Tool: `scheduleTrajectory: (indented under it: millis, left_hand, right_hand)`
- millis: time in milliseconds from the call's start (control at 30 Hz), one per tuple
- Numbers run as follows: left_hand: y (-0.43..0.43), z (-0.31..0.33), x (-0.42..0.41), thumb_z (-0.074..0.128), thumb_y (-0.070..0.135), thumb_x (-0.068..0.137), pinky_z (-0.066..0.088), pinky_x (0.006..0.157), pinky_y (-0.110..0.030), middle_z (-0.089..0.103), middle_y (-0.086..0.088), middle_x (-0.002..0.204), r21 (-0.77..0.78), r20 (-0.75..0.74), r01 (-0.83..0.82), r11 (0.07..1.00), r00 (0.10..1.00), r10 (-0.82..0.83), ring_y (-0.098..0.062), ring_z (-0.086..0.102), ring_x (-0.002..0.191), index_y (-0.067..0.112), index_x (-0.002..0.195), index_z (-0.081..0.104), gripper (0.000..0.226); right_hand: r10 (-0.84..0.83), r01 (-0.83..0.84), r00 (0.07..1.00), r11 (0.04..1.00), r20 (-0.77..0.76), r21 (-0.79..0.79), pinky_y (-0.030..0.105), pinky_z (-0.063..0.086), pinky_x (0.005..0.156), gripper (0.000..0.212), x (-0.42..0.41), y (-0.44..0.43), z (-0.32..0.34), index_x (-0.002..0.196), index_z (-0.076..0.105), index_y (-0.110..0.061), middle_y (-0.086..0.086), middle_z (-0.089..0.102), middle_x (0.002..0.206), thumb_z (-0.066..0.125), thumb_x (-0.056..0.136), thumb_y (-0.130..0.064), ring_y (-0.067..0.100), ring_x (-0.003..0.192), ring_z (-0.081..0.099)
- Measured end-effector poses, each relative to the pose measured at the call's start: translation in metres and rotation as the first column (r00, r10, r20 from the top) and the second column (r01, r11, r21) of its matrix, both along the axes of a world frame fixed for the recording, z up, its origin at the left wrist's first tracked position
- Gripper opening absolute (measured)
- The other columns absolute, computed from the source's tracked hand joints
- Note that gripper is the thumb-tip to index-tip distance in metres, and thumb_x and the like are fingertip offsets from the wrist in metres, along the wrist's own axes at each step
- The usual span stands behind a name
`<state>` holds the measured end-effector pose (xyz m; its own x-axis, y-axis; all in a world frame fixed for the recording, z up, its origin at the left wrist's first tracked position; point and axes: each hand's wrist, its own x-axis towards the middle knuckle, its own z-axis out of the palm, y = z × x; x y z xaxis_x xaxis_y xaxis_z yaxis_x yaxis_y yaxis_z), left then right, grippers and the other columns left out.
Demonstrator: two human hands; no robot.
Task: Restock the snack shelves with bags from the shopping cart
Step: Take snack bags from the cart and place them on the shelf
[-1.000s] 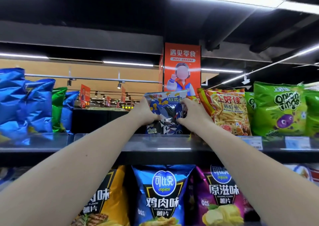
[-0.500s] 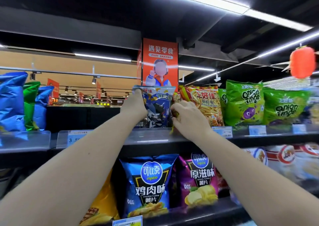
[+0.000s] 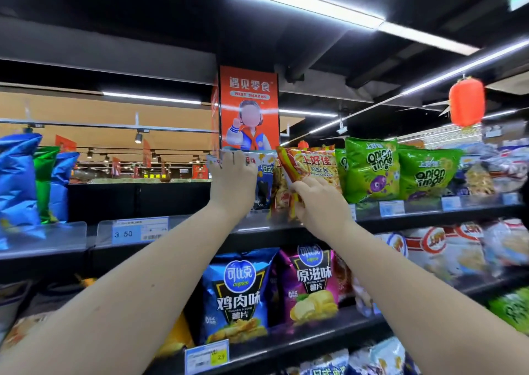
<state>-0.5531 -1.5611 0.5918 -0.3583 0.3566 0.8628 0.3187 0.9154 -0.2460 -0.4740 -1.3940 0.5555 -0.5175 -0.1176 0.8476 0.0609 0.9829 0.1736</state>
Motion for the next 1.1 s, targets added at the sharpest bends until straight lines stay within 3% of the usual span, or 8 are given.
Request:
scheduleTrajectory:
  millis: [133,300,500,633,833,967,1033,1100]
  left_hand:
    - [0.020,-0.010,0.027,0.056,0.025,0.090,0.041,0.092,-0.045,0.047,-0.011,0.126,-0.022,-0.002,0.030,0.999,1.000,-0.030,-0.031,0.042,0.120,0.016,0.118,0.056,0.030]
    - [0.078,-0.039,0.063,0.056,0.029,0.089,0.037,0.093,-0.045,0.047,-0.008,0.126,-0.048,0.043,0.084,0.995,0.996,-0.082,-0.031,0.042,0.119,0.021,0.123,0.052,0.035]
    - [0.187,-0.060,0.120,0.054,0.025,0.087,0.035,0.094,-0.046,0.049,-0.006,0.124,-0.050,0.087,0.192,0.980,0.978,-0.187,-0.032,0.042,0.119,0.021,0.118,0.053,0.032]
    - [0.279,-0.076,0.164,0.062,0.031,0.081,0.039,0.086,-0.041,0.055,-0.005,0.112,-0.041,0.098,0.293,0.955,0.953,-0.288,-0.031,0.049,0.108,0.023,0.108,0.058,0.028]
    - [0.427,-0.128,0.238,0.056,0.039,0.087,0.037,0.089,-0.042,0.054,-0.005,0.118,-0.030,0.210,0.500,0.865,0.850,-0.484,-0.030,0.048,0.111,0.023,0.115,0.058,0.032]
    - [0.506,-0.172,0.282,0.055,0.037,0.089,0.033,0.099,-0.047,0.053,-0.006,0.124,-0.051,0.301,0.606,0.794,0.767,-0.567,-0.033,0.044,0.122,0.021,0.119,0.056,0.034]
    - [0.538,-0.192,0.300,0.057,0.036,0.087,0.034,0.097,-0.046,0.055,-0.005,0.119,-0.039,0.327,0.651,0.758,0.725,-0.606,-0.032,0.047,0.117,0.022,0.117,0.056,0.033]
    - [0.574,-0.216,0.320,0.057,0.035,0.086,0.037,0.090,-0.043,0.055,-0.004,0.116,-0.042,0.357,0.700,0.713,0.677,-0.644,-0.030,0.049,0.111,0.021,0.116,0.057,0.033]
  right_hand:
    - [-0.032,0.032,0.999,0.997,-0.001,0.070,0.040,0.052,0.083,0.032,0.024,0.017,0.000,0.118,0.062,-0.010,0.009,0.065,0.112,0.062,0.087,-0.017,0.030,0.105,0.059]
    - [-0.117,0.114,0.992,0.990,0.040,0.089,0.037,0.051,0.059,0.029,0.053,0.056,-0.004,0.098,0.064,-0.010,0.009,0.065,0.088,0.076,0.072,-0.014,0.031,0.082,0.060]
    - [-0.197,0.188,0.979,0.972,0.048,0.139,0.038,0.050,0.056,0.029,0.115,0.152,-0.018,0.092,0.063,-0.010,0.010,0.063,0.083,0.075,0.066,-0.011,0.034,0.077,0.060]
    - [-0.287,0.278,0.956,0.953,0.066,0.121,0.040,0.051,0.058,0.027,0.166,0.239,-0.040,0.086,0.062,-0.009,0.011,0.063,0.080,0.076,0.063,-0.007,0.035,0.075,0.060]
    - [-0.456,0.445,0.882,0.889,0.119,0.107,0.033,0.047,0.055,0.028,0.264,0.361,-0.094,0.081,0.063,-0.012,0.007,0.063,0.077,0.079,0.058,-0.011,0.030,0.071,0.061]
    - [-0.523,0.535,0.822,0.845,0.225,0.011,0.044,0.051,0.068,0.025,0.321,0.439,-0.141,0.101,0.062,-0.010,0.010,0.063,0.094,0.067,0.076,-0.012,0.035,0.089,0.057]
    - [-0.566,0.588,0.772,0.809,0.288,0.013,0.045,0.049,0.080,0.027,0.346,0.468,-0.162,0.111,0.058,-0.012,0.009,0.061,0.104,0.058,0.085,-0.015,0.033,0.098,0.054]
    - [-0.609,0.646,0.722,0.763,0.328,-0.007,0.043,0.048,0.081,0.031,0.374,0.495,-0.185,0.119,0.056,-0.011,0.010,0.060,0.109,0.055,0.088,-0.014,0.033,0.103,0.053]
